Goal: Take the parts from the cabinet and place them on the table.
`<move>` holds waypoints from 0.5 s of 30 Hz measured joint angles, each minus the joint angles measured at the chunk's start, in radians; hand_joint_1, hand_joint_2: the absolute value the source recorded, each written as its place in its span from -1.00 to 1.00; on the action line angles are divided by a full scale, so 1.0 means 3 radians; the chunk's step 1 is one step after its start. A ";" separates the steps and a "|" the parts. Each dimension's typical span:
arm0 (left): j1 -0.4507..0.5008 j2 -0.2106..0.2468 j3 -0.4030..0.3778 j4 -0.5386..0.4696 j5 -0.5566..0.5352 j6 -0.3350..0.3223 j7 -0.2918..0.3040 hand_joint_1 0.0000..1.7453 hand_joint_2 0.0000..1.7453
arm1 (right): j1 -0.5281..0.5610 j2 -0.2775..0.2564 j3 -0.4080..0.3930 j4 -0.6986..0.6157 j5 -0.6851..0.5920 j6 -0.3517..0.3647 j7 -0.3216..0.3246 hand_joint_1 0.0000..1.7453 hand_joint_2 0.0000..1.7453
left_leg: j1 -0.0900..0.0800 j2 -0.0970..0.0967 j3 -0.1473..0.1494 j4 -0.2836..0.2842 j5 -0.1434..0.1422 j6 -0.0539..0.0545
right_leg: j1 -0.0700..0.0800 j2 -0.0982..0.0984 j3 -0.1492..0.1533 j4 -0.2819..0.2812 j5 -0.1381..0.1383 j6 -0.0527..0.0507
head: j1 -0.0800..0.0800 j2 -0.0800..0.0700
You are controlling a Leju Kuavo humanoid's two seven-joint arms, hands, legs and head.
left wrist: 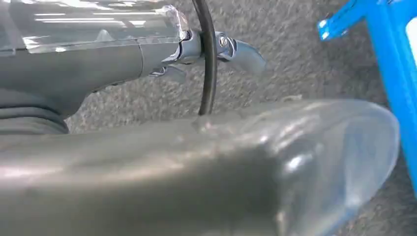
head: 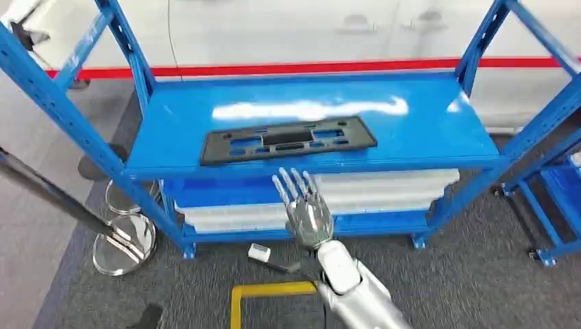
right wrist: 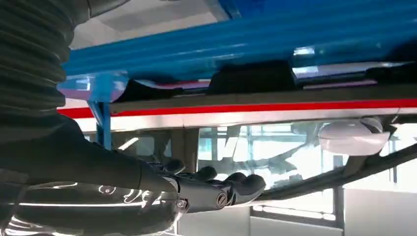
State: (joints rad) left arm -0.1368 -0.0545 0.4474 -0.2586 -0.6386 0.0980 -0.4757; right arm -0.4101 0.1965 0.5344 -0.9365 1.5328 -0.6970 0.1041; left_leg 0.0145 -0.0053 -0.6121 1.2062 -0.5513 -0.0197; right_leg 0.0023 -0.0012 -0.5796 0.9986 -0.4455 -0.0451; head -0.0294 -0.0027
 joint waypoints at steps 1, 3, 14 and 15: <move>0.0009 0.0010 0.0003 0.0000 -0.0001 0.0000 0.0001 -1.00 -1.00 | 0.0007 0.0000 0.0000 0.0004 0.0000 0.0000 0.0000 -1.00 1.00 | 0.0002 0.0000 -0.0139 0.0205 -0.0106 -0.0002 | 0.0001 0.0001 0.0024 0.0000 -0.0030 -0.0001 | 0.0000 0.0000; 0.0028 0.0017 0.0005 0.0000 -0.0008 0.0001 0.0009 -1.00 -1.00 | 0.0021 0.0000 0.0000 0.0018 -0.0029 0.0000 -0.0019 -1.00 1.00 | 0.0008 0.0001 -0.0318 0.0342 -0.0149 -0.0031 | -0.0001 0.0009 0.0092 0.0003 -0.0090 0.0006 | 0.0000 0.0000; 0.0035 0.0037 0.0073 0.0010 -0.0109 0.0031 0.0020 -1.00 -1.00 | 0.0015 0.0036 0.0000 0.0025 -0.0182 -0.0009 -0.0131 -1.00 1.00 | 0.0009 0.0006 0.0035 -0.0632 0.0415 0.0170 | -0.0006 0.0012 0.0054 0.0474 -0.0255 0.0185 | 0.0001 0.0000; 0.0031 0.0037 0.0078 0.0010 -0.0117 0.0031 0.0020 -1.00 -1.00 | 0.0015 0.0036 0.0000 0.0025 -0.0196 -0.0009 -0.0136 -1.00 1.00 | 0.0009 0.0005 0.0061 -0.0636 0.0388 0.0176 | -0.0014 0.0012 -0.0127 0.0726 -0.0343 0.0194 | 0.0000 0.0000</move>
State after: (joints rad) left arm -0.1275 -0.0435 0.4707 -0.2556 -0.6737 0.1072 -0.4696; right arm -0.4056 0.2071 0.5344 -0.9289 1.4740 -0.6996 0.0633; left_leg 0.0173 -0.0038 -0.5937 1.0155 -0.4350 0.0332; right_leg -0.0020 0.0025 -0.6178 1.2163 -0.5483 0.0129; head -0.0294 -0.0027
